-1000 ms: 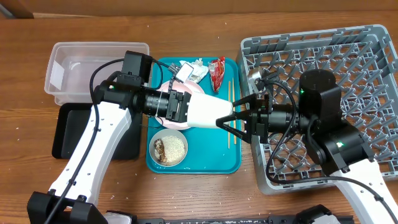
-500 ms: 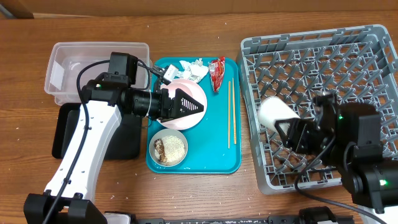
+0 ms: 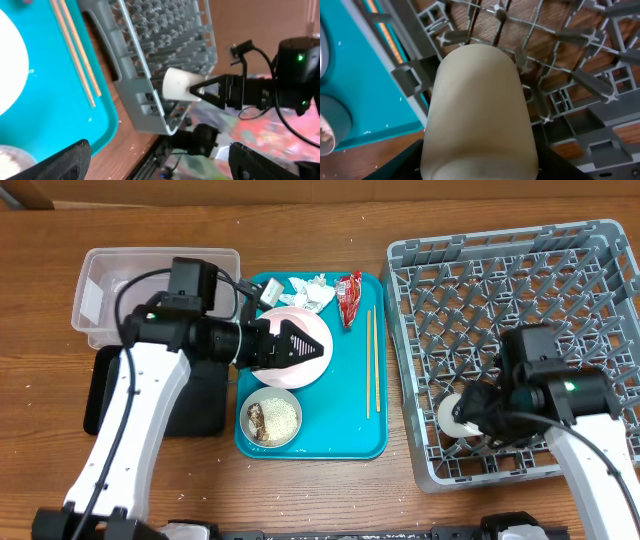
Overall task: Sort waste into correct bins and load items into the dishwasher
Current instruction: 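Place the white cup upside down in the dish rack with right gripper, then grasp the white bowl of rice with left gripper and lift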
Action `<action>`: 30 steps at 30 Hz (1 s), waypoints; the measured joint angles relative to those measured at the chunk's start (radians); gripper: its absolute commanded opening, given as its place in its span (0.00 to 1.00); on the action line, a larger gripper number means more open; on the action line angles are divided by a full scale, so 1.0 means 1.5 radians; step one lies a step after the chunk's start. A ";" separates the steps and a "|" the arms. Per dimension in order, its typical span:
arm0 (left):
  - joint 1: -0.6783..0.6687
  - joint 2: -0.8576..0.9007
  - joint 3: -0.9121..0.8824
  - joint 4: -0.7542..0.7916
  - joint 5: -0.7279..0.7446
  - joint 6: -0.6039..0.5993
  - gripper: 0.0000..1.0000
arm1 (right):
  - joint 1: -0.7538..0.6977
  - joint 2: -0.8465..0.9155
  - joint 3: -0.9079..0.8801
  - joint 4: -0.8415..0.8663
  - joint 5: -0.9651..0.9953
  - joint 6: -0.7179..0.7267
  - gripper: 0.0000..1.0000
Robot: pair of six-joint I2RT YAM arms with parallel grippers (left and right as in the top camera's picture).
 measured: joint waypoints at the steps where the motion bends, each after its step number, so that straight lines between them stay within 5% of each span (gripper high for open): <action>1: 0.000 -0.008 0.012 -0.016 -0.019 0.000 0.90 | 0.000 0.009 0.000 0.007 0.001 0.001 0.77; 8: -0.020 -0.097 0.081 -0.136 -0.244 -0.024 0.92 | 0.000 0.007 0.033 0.083 -0.016 -0.005 0.81; 13: -0.083 -0.112 0.068 -0.186 -0.385 -0.073 0.84 | 0.000 -0.023 0.111 0.168 -0.044 -0.008 0.81; 23: -0.290 -0.072 -0.204 0.013 -0.561 -0.225 0.72 | 0.000 -0.039 0.132 0.253 -0.136 -0.008 0.81; 30: -0.344 0.022 -0.242 0.122 -0.686 -0.294 0.60 | 0.000 -0.026 0.132 0.237 -0.146 -0.008 0.81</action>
